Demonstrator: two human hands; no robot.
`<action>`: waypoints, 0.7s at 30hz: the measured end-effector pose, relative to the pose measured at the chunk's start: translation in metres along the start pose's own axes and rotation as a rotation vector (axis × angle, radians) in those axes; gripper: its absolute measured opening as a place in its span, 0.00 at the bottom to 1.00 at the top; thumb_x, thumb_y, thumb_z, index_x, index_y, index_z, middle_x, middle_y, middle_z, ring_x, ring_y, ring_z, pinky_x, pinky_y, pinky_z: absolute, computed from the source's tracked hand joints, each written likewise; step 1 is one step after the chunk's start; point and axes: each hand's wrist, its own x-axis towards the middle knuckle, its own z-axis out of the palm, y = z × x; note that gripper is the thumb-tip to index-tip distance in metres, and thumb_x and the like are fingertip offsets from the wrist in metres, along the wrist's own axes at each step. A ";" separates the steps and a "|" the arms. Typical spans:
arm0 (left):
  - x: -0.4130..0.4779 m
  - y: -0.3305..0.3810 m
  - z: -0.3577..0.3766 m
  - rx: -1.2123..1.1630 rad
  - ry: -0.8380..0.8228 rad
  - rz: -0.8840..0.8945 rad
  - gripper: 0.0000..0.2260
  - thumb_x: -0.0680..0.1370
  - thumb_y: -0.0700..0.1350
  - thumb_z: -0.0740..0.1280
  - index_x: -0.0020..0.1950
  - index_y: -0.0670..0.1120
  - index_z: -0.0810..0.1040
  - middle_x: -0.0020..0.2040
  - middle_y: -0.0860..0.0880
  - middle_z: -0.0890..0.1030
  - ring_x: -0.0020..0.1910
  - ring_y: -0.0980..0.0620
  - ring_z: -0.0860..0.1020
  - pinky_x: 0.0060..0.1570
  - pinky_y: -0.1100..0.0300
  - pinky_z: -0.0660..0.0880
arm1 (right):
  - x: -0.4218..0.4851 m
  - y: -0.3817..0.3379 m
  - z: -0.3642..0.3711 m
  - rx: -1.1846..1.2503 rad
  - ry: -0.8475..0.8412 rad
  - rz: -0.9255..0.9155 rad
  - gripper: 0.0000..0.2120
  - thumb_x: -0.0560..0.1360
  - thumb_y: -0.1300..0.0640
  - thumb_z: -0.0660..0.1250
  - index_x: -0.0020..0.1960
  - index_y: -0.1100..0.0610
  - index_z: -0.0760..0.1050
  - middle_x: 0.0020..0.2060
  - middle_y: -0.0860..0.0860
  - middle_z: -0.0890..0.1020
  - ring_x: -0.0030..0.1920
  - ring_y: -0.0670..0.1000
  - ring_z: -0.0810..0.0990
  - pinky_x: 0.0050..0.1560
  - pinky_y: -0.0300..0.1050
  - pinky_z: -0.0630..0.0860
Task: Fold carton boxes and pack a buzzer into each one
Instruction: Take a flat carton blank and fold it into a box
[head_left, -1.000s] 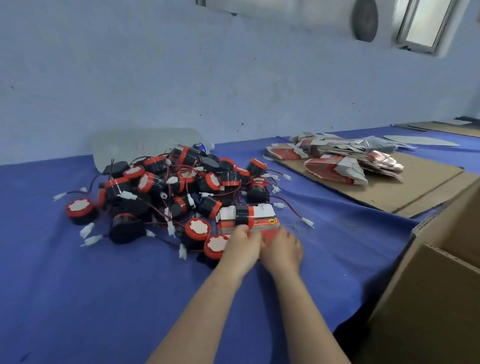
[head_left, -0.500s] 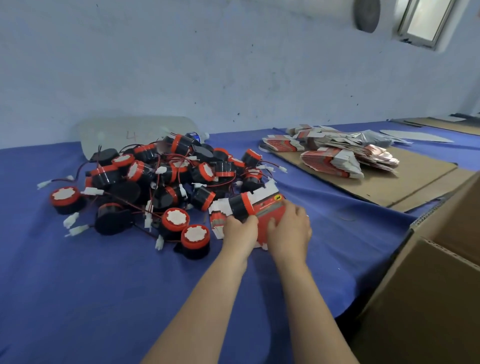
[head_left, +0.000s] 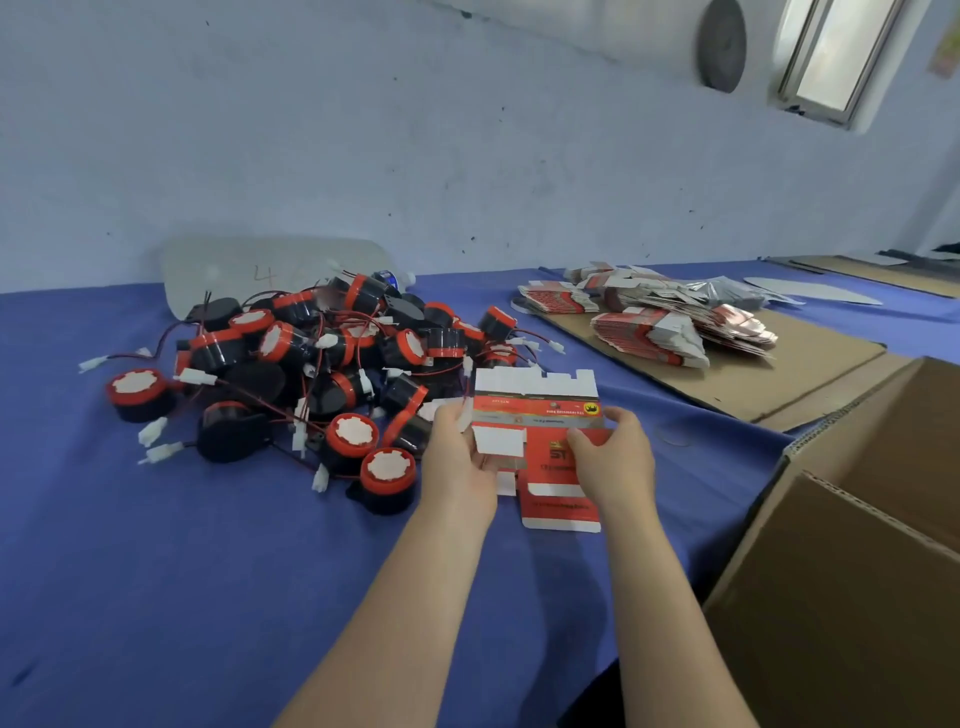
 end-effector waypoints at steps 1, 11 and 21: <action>-0.001 0.001 0.001 0.071 -0.008 0.015 0.09 0.79 0.43 0.62 0.43 0.44 0.79 0.37 0.48 0.83 0.36 0.53 0.82 0.35 0.61 0.78 | -0.001 0.001 0.002 0.093 -0.009 0.025 0.23 0.78 0.56 0.65 0.71 0.56 0.64 0.64 0.55 0.74 0.60 0.56 0.76 0.57 0.51 0.74; 0.000 0.045 -0.006 0.799 0.029 0.671 0.13 0.79 0.46 0.64 0.64 0.48 0.73 0.59 0.50 0.78 0.60 0.50 0.76 0.61 0.52 0.74 | -0.017 -0.022 0.020 0.358 0.063 -0.272 0.19 0.79 0.60 0.62 0.67 0.47 0.66 0.38 0.44 0.79 0.33 0.36 0.76 0.32 0.28 0.69; -0.020 0.140 -0.079 0.645 0.273 0.896 0.20 0.77 0.57 0.65 0.62 0.50 0.63 0.60 0.55 0.75 0.58 0.61 0.75 0.60 0.63 0.72 | -0.094 -0.110 0.127 0.395 -0.198 -0.592 0.24 0.80 0.52 0.58 0.75 0.53 0.61 0.68 0.48 0.73 0.67 0.47 0.71 0.66 0.48 0.69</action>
